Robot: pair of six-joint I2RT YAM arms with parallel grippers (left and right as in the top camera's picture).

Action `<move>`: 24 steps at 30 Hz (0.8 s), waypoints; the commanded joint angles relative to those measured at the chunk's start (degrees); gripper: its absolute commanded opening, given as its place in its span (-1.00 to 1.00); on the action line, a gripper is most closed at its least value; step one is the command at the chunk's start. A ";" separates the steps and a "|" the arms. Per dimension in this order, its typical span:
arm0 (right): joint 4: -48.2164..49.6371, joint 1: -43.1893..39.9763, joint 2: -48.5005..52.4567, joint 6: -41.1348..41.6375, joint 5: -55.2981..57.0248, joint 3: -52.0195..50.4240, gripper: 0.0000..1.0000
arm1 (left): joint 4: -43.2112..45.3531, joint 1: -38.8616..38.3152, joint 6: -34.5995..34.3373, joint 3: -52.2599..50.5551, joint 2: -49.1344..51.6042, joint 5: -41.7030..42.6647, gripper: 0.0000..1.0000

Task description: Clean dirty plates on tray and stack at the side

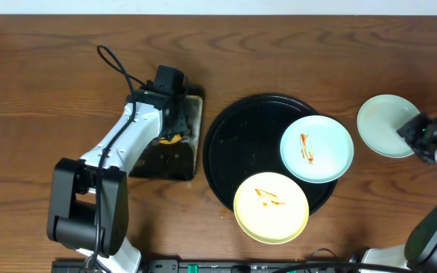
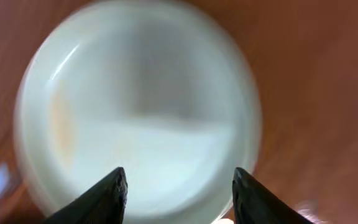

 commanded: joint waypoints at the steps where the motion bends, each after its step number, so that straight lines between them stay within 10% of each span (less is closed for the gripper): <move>1: -3.41 0.72 -1.42 -9.01 -18.95 -0.26 0.06 | 0.00 0.28 -0.07 -0.33 0.83 -0.70 -0.85; 12: -16.20 5.07 -1.42 -19.39 -31.67 -0.26 0.11 | 0.00 0.28 -0.07 -0.33 0.83 -0.70 -0.85; 24: -18.64 13.31 -1.42 -17.97 -14.86 -1.27 0.03 | 0.00 0.28 -0.07 -0.33 0.83 -0.70 -0.85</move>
